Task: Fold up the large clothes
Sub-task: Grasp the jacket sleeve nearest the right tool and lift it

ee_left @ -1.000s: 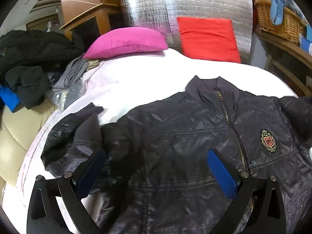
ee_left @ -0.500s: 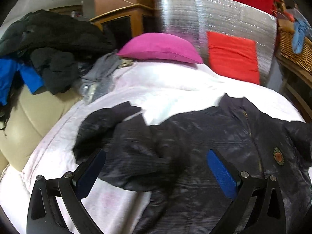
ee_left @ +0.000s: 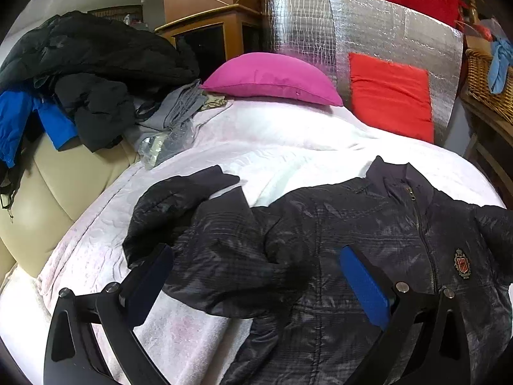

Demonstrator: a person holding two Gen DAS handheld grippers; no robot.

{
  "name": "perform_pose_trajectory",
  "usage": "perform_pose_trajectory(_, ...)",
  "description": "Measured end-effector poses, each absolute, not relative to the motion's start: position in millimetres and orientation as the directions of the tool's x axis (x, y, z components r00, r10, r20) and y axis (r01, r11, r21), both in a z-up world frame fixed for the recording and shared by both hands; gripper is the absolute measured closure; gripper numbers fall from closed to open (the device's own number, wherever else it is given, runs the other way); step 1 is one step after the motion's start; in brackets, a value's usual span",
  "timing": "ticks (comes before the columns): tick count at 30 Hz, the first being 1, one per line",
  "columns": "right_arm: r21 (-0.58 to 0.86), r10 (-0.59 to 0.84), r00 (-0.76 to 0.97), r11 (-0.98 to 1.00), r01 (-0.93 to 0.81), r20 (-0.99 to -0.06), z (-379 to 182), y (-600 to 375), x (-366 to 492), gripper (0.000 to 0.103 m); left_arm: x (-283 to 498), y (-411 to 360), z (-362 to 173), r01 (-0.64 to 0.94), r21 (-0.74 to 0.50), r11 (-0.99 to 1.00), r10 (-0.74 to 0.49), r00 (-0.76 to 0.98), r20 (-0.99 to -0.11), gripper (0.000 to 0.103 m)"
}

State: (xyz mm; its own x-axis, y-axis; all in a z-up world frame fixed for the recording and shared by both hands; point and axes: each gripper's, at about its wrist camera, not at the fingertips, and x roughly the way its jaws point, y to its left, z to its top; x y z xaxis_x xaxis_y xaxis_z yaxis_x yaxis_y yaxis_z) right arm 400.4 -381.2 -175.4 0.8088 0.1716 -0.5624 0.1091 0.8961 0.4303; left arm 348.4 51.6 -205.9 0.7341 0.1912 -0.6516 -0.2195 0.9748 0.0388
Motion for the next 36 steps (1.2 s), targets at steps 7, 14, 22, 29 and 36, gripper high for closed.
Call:
perform_pose_trajectory(7,0.449,0.073,0.806,0.858,0.249,-0.588,-186.8,-457.8,389.1,0.017,383.7,13.7,-252.2,-0.066,0.023,0.998,0.058,0.608,-0.792,0.0)
perform_pose_trajectory(14,0.623,0.02,0.78,0.616,0.483,-0.625,-251.5,-590.1,377.1,0.017,397.6,-29.0,-289.2,0.036,0.058,0.998,0.03,0.532,-0.846,0.0)
perform_pose_trajectory(22,0.817,0.238,0.817,0.411,0.405,-0.525,-290.5,-628.7,406.4,0.016,398.6,-51.8,-289.5,0.069,0.054,0.996,0.006,0.561,-0.828,0.0)
perform_pose_trajectory(29,0.863,0.24,0.842,0.293,0.412,-0.483,-296.9,-653.8,420.2,0.016,400.0,-51.1,-282.5,0.076,0.128,0.989,0.053,0.624,-0.78,0.0)
perform_pose_trajectory(36,0.843,0.209,0.82,0.216,0.493,-0.533,-307.4,-658.6,436.6,0.01,402.4,-47.8,-283.3,0.072,0.133,0.988,0.059,0.626,-0.777,0.0)
